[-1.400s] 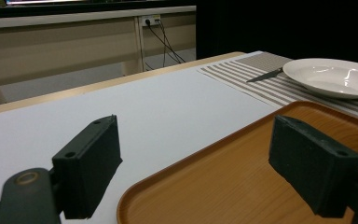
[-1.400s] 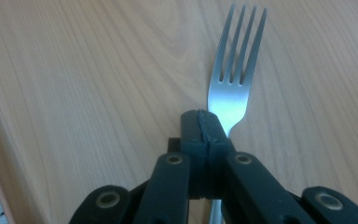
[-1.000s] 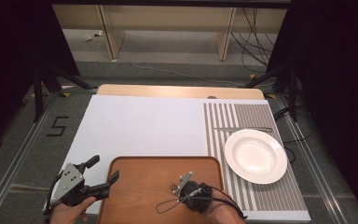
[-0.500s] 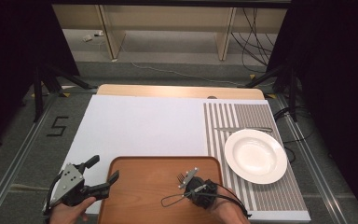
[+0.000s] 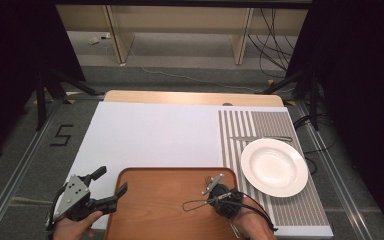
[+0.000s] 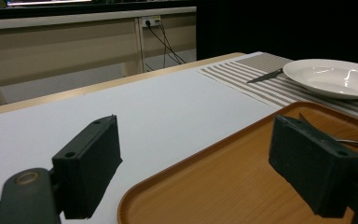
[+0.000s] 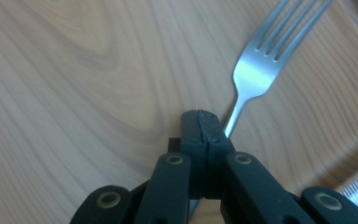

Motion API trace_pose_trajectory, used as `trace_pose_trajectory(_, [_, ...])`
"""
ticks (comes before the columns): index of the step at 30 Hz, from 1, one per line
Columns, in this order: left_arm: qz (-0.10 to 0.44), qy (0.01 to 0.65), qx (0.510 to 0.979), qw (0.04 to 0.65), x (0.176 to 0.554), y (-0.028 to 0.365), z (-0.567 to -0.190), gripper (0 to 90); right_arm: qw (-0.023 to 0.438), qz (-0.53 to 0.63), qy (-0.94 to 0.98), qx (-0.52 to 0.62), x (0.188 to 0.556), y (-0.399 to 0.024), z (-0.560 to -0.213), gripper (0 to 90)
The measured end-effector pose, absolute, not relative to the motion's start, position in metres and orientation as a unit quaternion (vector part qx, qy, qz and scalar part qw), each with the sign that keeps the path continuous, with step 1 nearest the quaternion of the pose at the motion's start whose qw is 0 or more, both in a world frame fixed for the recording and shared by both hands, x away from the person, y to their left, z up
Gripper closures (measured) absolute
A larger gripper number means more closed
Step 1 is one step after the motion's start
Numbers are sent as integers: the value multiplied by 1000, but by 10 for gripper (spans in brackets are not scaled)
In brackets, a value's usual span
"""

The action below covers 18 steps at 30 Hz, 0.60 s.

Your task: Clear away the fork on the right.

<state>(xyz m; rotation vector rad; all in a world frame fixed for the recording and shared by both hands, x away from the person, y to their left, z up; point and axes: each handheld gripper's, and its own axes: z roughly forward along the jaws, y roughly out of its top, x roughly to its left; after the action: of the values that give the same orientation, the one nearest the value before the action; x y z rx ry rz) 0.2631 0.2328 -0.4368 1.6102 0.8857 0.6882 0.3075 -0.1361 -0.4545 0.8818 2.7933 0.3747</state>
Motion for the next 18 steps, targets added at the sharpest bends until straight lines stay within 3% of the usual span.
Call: trace_pose_trajectory(18, [292, 375, 682, 556, 263, 233, -436, 164, 92, 118, 934, 323, 311, -156, -454, 900])
